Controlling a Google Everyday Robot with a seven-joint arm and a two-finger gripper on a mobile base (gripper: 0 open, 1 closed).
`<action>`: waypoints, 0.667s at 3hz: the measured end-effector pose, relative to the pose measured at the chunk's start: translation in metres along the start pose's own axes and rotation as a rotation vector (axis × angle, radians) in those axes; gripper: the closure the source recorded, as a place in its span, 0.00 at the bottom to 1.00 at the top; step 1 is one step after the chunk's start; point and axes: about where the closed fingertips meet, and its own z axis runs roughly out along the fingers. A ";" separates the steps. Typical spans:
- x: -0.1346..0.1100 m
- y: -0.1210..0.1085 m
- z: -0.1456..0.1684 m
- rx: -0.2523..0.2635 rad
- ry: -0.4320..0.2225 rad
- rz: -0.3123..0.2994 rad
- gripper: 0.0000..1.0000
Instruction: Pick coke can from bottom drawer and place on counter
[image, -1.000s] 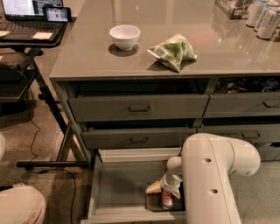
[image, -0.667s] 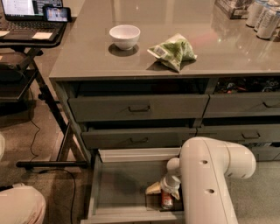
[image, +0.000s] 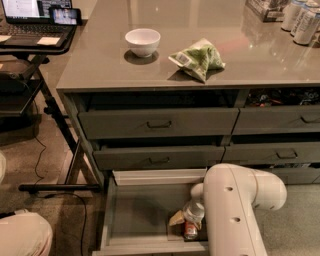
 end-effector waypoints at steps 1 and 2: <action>0.000 -0.001 0.003 -0.002 0.011 0.002 0.42; 0.000 0.000 0.000 0.002 0.014 0.005 0.66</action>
Offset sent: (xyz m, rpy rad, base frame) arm 0.0020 -0.0053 -0.0024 -0.0465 0.0632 -0.0178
